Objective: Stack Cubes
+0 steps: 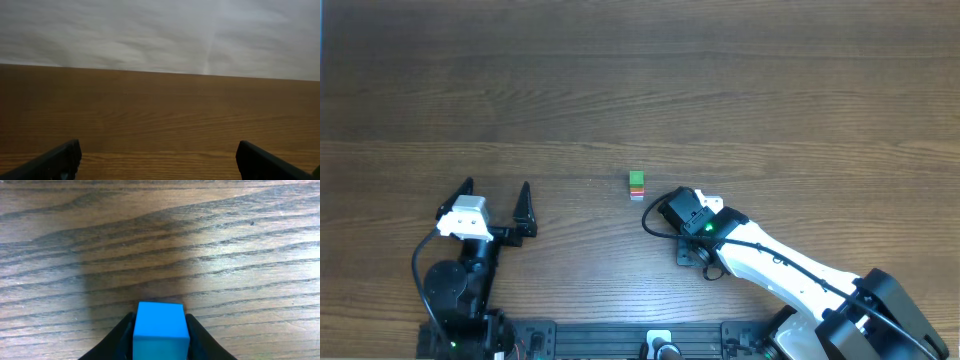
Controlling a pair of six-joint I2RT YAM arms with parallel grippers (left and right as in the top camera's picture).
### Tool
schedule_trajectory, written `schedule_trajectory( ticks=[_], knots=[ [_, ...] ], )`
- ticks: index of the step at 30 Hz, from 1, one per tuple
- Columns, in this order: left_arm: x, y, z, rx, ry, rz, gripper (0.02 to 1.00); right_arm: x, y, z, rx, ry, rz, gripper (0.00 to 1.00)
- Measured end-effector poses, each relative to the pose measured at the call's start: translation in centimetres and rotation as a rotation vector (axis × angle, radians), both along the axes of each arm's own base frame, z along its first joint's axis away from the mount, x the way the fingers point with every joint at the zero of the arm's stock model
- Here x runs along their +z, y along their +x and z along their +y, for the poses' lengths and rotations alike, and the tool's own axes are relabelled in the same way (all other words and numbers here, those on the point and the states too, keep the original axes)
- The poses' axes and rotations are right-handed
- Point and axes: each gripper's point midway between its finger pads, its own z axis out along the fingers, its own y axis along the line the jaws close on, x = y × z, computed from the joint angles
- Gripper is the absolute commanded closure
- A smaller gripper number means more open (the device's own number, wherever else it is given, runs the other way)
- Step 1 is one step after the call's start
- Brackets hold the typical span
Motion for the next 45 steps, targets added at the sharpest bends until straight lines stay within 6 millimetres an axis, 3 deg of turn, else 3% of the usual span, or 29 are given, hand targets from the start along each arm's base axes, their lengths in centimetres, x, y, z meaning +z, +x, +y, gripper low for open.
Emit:
schedule_trajectory(
  ticks=[10, 13, 24, 25, 28, 33, 39, 45],
  knots=[
    [0.0, 0.0, 0.0, 0.000, 0.000, 0.000, 0.018, 0.1, -0.2, -0.2, 0.001, -0.011, 0.012, 0.772],
    [0.0, 0.0, 0.0, 0.000, 0.000, 0.000, 0.018, 1.2, -0.3, -0.4, 0.007, -0.039, 0.036, 0.787],
    [0.0, 0.0, 0.0, 0.000, 0.000, 0.001, 0.018, 14.1, 8.1, 4.8, 0.040, 0.058, -0.178, 0.836],
    [0.0, 0.0, 0.0, 0.000, 0.000, 0.001, 0.018, 14.5, 8.4, 4.8, 0.039, 0.052, -0.175, 0.838],
    [0.0, 0.0, 0.0, 0.000, 0.000, 0.001, 0.018, 14.9, 9.9, 5.8, 0.038, 0.043, -0.167, 0.862],
    [0.0, 0.0, 0.0, 0.000, 0.000, 0.001, 0.018, 13.6, 12.0, 7.9, 0.045, 0.038, -0.134, 0.862],
    [0.0, 0.0, 0.0, 0.000, 0.000, 0.001, 0.018, 11.9, 12.6, 9.9, 0.070, 0.032, -0.090, 0.862],
    [0.0, 0.0, 0.0, 0.000, 0.000, 0.001, 0.018, 12.6, 12.9, 11.5, 0.090, 0.058, -0.112, 0.853]
  ],
)
